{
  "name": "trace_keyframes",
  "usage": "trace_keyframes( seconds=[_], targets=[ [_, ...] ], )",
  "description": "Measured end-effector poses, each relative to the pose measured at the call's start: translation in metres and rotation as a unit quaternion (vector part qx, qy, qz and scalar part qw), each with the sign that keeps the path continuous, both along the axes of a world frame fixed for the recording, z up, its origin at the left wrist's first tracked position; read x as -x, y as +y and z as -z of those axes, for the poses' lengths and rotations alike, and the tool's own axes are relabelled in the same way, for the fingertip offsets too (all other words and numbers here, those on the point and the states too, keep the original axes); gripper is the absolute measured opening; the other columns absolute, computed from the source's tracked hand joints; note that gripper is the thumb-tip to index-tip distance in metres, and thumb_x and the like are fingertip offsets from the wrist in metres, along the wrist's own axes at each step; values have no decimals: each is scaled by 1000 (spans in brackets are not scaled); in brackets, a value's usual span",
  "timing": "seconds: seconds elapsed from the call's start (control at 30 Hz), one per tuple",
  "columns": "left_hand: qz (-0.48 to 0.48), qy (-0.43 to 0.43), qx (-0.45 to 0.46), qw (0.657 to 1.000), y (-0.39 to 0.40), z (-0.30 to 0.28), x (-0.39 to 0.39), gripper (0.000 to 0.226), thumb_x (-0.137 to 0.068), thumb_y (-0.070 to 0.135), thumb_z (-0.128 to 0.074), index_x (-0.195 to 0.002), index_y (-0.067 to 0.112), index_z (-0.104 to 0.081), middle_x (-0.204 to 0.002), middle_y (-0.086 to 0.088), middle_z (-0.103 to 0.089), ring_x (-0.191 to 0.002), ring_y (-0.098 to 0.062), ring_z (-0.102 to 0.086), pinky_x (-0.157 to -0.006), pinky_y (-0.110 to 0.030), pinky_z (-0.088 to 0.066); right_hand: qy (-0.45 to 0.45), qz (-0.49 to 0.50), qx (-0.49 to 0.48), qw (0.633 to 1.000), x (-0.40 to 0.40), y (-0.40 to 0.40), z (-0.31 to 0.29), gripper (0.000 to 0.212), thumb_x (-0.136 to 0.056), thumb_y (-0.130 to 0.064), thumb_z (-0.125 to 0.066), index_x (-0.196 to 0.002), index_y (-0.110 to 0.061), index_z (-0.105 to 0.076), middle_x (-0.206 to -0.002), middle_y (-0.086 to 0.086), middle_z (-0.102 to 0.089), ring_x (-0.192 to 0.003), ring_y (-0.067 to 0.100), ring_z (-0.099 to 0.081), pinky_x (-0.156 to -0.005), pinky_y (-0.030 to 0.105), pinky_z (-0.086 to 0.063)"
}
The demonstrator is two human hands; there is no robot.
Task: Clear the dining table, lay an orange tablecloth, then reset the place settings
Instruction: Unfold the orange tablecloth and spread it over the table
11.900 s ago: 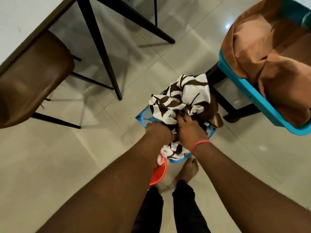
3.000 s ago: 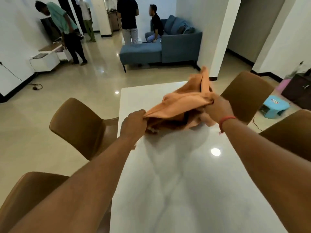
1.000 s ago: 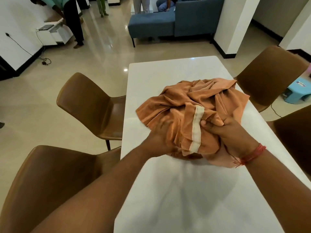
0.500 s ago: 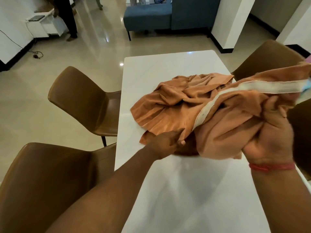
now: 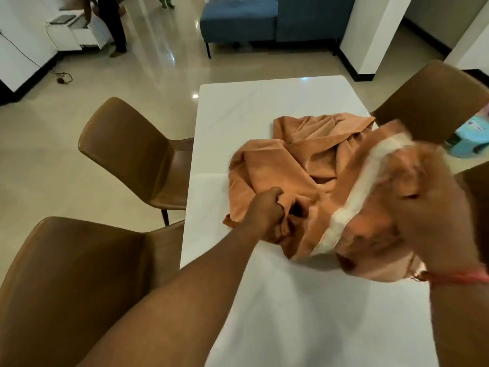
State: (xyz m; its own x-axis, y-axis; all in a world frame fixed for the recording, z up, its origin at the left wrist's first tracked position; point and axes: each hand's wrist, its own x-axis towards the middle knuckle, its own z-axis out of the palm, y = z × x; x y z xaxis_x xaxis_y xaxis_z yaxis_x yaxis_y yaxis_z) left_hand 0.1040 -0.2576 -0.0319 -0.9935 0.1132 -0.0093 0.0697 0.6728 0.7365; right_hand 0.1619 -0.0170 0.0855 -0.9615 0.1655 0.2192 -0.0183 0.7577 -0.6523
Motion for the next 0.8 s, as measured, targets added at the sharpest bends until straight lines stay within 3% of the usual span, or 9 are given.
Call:
trace_keyframes(
  seconds=[0.13, 0.2, 0.27, 0.3, 0.37, 0.47, 0.6, 0.7, 0.8],
  targets=[
    [124, -22, 35, 991, 19, -24, 1, 6, -88, 18, -55, -86, 23, -59, -75, 8, -59, -75, -16, -60, -63, -30, -42, -198, -166, -97, 961, 0, -68, 27, 92, -74, -55, -71, -148, -41, -18, -103, -5, -59, -85, 8, -56, -75, 32, -53],
    [139, -13, 32, 990, 16, -31, -2, 11, -87, 20, -56, -80, 27, -54, -70, 13, -56, -68, -11, -58, -59, -26, -39, -232, -164, -121, 951, 9, -76, 45, 70, -83, -43, -71, -142, -33, -35, -98, -3, -59, -81, 10, -54, -71, 30, -48],
    [130, 2, 49, 990, 0, -27, -3, 10, -88, 28, -60, -81, 29, -53, -72, 11, -60, -65, -8, -57, -55, -25, -41, -199, -119, -114, 966, 14, -76, 53, 23, -89, -37, -61, -111, -32, -57, -97, -1, -64, -83, 15, -56, -68, 29, -44],
    [129, 15, 79, 988, -9, -23, -5, 8, -89, 32, -62, -87, 27, -56, -77, 9, -63, -68, -10, -59, -57, -27, -45, -187, -109, -118, 969, 13, -77, 54, 14, -90, -36, -58, -104, -32, -59, -95, 0, -65, -81, 16, -56, -67, 29, -43],
    [124, 48, 142, 981, -25, -15, -7, 16, -90, 31, -64, -104, 25, -59, -94, 4, -66, -81, -17, -63, -68, -31, -50, -143, -96, -127, 977, 14, -73, 51, 18, -89, -34, -56, -105, -29, -63, -86, -1, -64, -72, 15, -55, -64, 29, -45],
    [-4, 55, 175, 983, -66, -12, -4, 32, -87, 27, -69, -118, 24, -60, -117, -3, -60, -98, -26, -62, -82, -38, -53, -6, -39, -52, 998, 13, -61, 22, 18, -87, -33, -52, -100, -28, -63, -70, -10, -56, -63, 10, -52, -59, 27, -45],
    [-138, 49, 211, 966, -122, -11, 3, 16, -86, 24, -69, -102, 21, -64, -99, 2, -45, -79, -22, -59, -61, -27, -47, 119, 31, -30, 992, 13, -26, -4, 20, -93, -27, -49, -104, -17, -63, -68, -4, -54, -58, 7, -49, -54, 19, -34],
    [-191, 77, 242, 948, -145, -13, 5, 14, -93, 18, -59, -99, 14, -71, -101, -5, -51, -88, -23, -55, -68, -34, -53, 125, 105, 9, 987, 18, -4, -7, 21, -95, -20, -49, -108, -12, -63, -79, 2, -57, -59, 11, -47, -56, 19, -35],
    [-216, 79, 230, 945, -167, -15, 6, 20, -84, 34, -72, -81, 14, -70, -81, -4, -54, -75, -24, -57, -55, -30, -44, 117, 160, 77, 977, 26, 16, -3, 32, -92, -29, -43, -112, -12, -62, -92, 4, -60, -80, 17, -55, -73, 27, -44]
  ],
)
